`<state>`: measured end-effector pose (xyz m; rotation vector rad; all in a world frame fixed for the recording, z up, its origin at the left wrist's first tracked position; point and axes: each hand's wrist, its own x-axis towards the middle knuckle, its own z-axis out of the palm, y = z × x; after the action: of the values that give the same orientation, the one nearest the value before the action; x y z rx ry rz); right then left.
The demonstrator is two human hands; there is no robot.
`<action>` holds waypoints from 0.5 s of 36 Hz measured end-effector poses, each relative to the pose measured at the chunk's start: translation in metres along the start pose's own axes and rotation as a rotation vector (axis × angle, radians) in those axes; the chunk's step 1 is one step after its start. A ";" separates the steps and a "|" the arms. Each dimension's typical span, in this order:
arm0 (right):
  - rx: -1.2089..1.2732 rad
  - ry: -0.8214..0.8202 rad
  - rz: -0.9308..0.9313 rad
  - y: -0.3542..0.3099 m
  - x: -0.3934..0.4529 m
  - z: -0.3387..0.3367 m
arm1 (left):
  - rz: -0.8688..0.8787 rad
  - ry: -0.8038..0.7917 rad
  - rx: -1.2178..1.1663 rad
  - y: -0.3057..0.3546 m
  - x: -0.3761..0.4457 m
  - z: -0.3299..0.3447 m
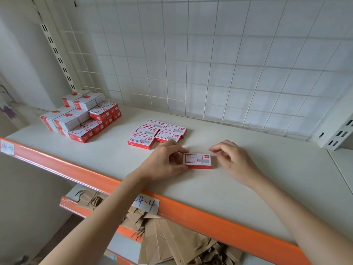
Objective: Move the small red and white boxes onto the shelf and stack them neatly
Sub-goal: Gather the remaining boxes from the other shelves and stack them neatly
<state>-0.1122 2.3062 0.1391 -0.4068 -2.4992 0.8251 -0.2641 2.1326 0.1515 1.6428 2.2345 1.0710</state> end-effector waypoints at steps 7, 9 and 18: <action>0.043 -0.122 0.015 -0.011 -0.003 0.000 | -0.046 0.047 0.014 0.003 0.001 0.003; -0.087 -0.198 -0.045 -0.013 0.000 0.002 | -0.064 0.057 0.025 0.005 0.000 0.003; -0.295 -0.312 -0.129 -0.035 0.025 0.013 | -0.076 0.063 0.134 0.001 -0.008 -0.013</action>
<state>-0.1448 2.2830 0.1601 -0.2223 -2.9151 0.5000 -0.2669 2.1195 0.1595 1.5792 2.4369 0.9872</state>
